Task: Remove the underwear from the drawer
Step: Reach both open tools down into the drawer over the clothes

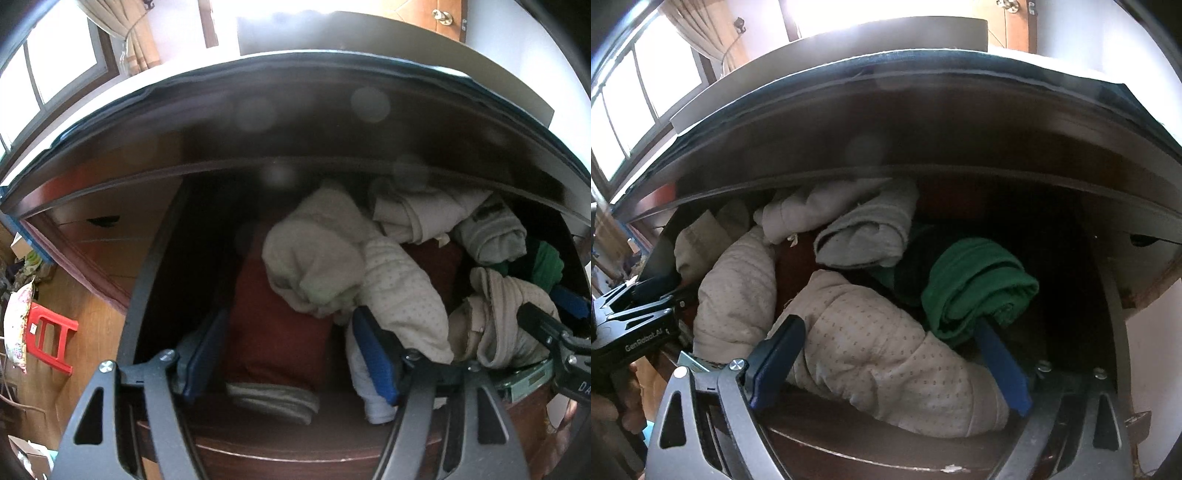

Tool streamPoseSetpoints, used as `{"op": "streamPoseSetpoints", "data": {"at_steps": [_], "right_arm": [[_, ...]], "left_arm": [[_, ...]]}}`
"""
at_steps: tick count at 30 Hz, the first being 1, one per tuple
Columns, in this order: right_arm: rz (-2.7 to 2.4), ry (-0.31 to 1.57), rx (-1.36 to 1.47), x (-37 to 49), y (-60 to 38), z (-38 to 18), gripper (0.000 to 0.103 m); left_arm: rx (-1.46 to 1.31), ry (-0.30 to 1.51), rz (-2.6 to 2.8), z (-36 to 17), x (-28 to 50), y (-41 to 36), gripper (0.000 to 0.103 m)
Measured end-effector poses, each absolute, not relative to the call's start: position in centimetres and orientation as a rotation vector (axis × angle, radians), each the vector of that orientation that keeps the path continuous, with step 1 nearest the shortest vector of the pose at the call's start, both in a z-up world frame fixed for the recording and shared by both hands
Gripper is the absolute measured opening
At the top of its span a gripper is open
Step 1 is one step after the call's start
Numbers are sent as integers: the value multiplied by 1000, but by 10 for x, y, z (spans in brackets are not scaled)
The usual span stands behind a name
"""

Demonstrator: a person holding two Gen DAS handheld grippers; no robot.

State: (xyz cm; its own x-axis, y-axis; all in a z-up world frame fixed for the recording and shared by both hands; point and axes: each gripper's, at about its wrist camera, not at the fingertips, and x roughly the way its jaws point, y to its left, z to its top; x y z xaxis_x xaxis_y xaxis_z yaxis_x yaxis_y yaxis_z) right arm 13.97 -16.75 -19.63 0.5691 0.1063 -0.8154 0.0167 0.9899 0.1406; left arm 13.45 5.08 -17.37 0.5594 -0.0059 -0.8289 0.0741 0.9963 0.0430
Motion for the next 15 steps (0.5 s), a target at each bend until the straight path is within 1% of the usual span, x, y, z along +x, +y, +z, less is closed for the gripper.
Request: {"op": "streamPoseSetpoints", "data": {"at_steps": [8,9,10,11,15], "right_arm": [[48,957,134,125,-166,-195,95],[49,955,133,124,-166,-194,95],[50,953,133,122,-167,-193,95],[52,953,133,121,-169,-191,95],[59,956,135,122,-170,-192,95]], "left_arm": [[82,986,-53,-168,135,41,71],[83,988,-56,-169,136,41,70],[82,988,-60,-168,138,39,64],[74,994,-74,-168,139,39,61],[72,1007,-77,-167,146,36,60]]}}
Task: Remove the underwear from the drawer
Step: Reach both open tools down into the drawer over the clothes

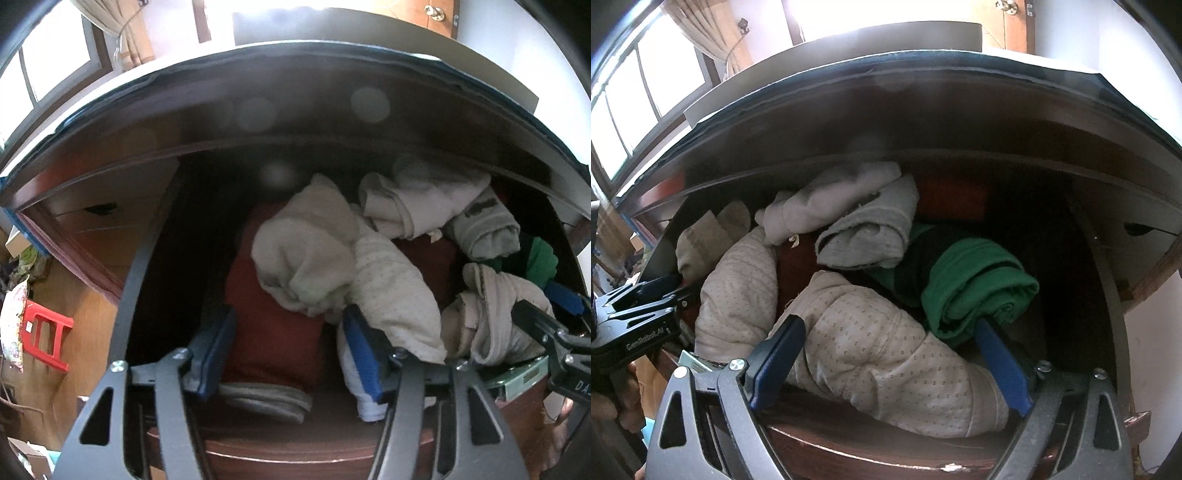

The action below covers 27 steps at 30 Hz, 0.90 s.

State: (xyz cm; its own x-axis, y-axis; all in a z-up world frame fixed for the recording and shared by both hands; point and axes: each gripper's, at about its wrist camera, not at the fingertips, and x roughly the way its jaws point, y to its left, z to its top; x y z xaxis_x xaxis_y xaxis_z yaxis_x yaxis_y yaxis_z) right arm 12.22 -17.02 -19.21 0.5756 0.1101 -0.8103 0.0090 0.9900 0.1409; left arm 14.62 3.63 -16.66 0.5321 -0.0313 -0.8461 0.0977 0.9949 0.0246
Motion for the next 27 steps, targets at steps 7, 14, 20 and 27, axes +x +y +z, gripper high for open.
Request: {"op": "streamPoseSetpoints", "data": {"at_steps": [7,14,20,27], "right_arm": [[80,985,145,124,-167,-196,95],[104,1003,155,120,-167,-198,95],[114,1010,161,125,-169,-199,95],[123,1012,164,125,-167,-200,95]], "left_arm": [[78,1014,-83,-166,149,37,60],[90,1010,-96,-163,146,37,62],[98,1002,-87,-163,150,37,62],[104,1004,-97,-164,146,35,62]]}}
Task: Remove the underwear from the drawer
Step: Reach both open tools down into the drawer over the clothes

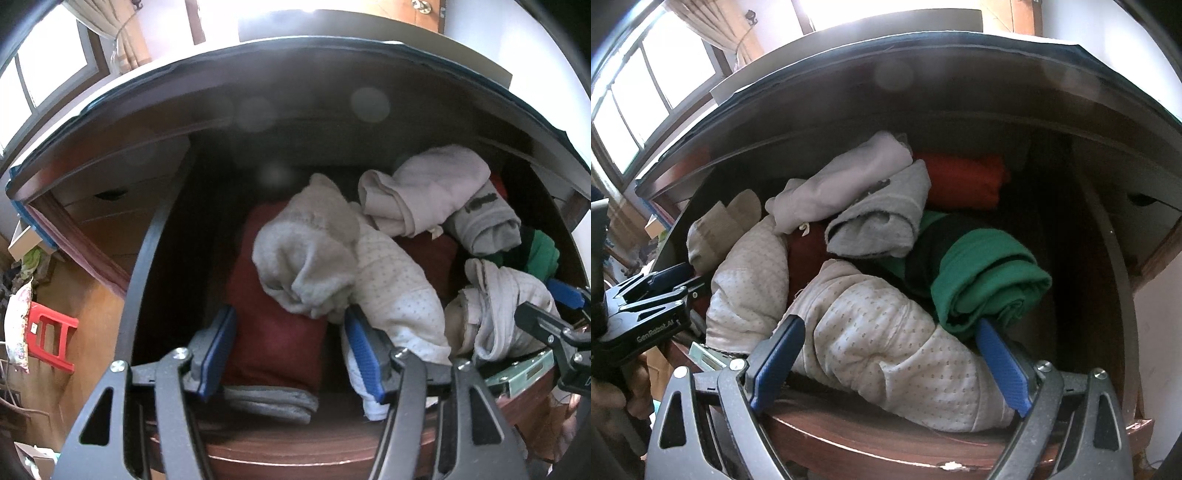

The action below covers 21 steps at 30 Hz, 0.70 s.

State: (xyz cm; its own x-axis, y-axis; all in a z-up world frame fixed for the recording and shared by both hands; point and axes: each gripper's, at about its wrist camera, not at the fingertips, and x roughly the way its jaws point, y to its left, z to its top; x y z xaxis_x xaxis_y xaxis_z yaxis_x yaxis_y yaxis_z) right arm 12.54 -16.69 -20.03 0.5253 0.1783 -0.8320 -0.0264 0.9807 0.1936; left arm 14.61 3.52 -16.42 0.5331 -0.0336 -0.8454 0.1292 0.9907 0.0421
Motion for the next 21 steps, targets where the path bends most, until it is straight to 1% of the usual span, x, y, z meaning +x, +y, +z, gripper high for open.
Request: {"op": "streamPoseSetpoints", "data": {"at_steps": [9,21], "right_arm": [[120,1020,165,125,-166,-201,95],[98,1018,158,127,-162,-203,95]], "left_arm": [[101,994,-77,-157,149,41,62],[75,995,-75,-162,142,48,62]]}}
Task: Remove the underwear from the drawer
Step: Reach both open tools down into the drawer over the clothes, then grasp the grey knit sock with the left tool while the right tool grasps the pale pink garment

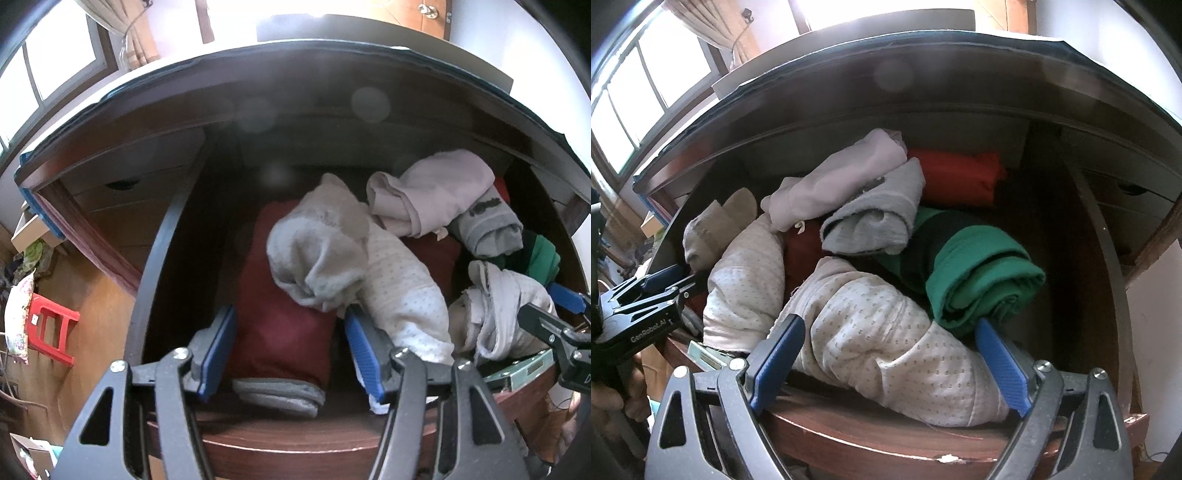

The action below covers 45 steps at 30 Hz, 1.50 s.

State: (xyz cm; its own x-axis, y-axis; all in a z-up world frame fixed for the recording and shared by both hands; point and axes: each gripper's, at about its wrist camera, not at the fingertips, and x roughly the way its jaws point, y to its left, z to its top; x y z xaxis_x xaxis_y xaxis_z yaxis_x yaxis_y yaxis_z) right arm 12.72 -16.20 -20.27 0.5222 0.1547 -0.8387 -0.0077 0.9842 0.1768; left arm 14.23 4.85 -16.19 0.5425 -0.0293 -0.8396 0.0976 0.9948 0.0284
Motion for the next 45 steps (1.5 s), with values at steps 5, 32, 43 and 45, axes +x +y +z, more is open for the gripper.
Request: {"op": "streamPoseSetpoints", "data": {"at_steps": [5,32,43,45], "right_arm": [[97,1005,156,120,-162,-203,95],[69,760,221,106,-185,-128,95],[90,788,304,117,-194,-141,95],[94,795,307,119,-193,-143,95]], "left_arm": [[75,994,-76,-162,141,48,62],[87,887,-203,-107,170,54,76],[100,998,-218,-132,195,32,76],[111,1002,-209,-135,196,30,76]]}}
